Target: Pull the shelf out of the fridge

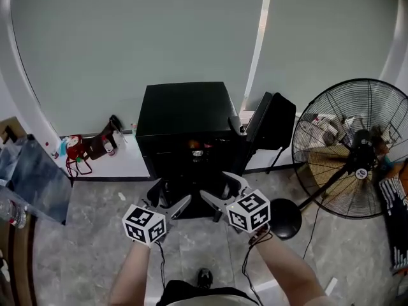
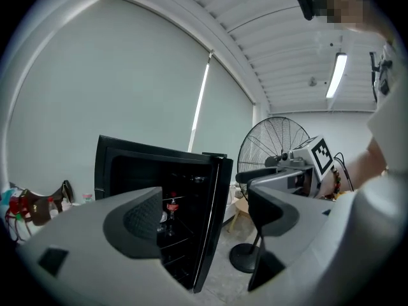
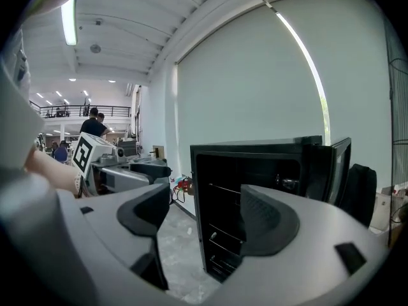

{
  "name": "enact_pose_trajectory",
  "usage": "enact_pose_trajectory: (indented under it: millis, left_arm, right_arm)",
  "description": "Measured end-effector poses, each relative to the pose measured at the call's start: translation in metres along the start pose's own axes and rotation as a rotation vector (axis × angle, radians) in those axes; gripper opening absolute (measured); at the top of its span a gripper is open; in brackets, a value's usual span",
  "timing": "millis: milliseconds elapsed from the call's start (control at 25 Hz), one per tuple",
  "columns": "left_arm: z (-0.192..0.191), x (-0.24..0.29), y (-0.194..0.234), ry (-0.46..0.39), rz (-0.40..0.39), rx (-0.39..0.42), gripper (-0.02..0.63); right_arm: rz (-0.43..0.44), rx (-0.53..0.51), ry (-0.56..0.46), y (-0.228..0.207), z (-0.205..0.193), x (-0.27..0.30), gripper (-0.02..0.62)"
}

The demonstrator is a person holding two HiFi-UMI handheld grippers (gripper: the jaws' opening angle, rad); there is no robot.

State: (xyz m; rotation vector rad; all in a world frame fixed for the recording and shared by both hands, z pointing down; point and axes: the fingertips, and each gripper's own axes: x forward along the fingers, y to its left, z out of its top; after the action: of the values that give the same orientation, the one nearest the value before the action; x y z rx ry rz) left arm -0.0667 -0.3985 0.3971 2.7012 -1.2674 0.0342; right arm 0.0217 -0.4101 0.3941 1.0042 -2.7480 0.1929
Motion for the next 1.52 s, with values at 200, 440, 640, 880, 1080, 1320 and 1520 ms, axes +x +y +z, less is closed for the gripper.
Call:
enact_pose_trajectory:
  millis: [200,440,640,880,1080,1320,1520]
  left_arm:
    - [-0.007,0.022,0.025,0.015,-0.005,-0.035,0.407]
    - [-0.019,0.048,0.058,0.032,-0.022,-0.064,0.407]
    - [-0.031,0.062,0.077,0.028,-0.04,-0.131,0.407]
    - [-0.044,0.09,0.091,-0.028,-0.06,-0.263,0.407]
    - [-0.049,0.103,0.107,-0.106,-0.043,-0.432,0.407]
    - [-0.057,0.117,0.125,-0.216,-0.03,-0.674,0.407]
    - [-0.081,0.126,0.139,-0.296,0.016,-0.912,0.407]
  right_arm:
    - [-0.005,0.027,0.021,-0.016,-0.01,0.029,0.331]
    - [-0.038,0.056,0.047,-0.04,-0.026,0.066,0.331]
    - [-0.04,0.085,0.047,-0.051,-0.032,0.087,0.331]
    - [-0.029,0.211,-0.021,-0.073,-0.032,0.107,0.331]
    - [-0.038,0.401,-0.116,-0.088,-0.038,0.12,0.331]
    - [-0.026,0.671,-0.243,-0.107,-0.05,0.129,0.331]
    - [-0.017,0.973,-0.397,-0.123,-0.061,0.134,0.331]
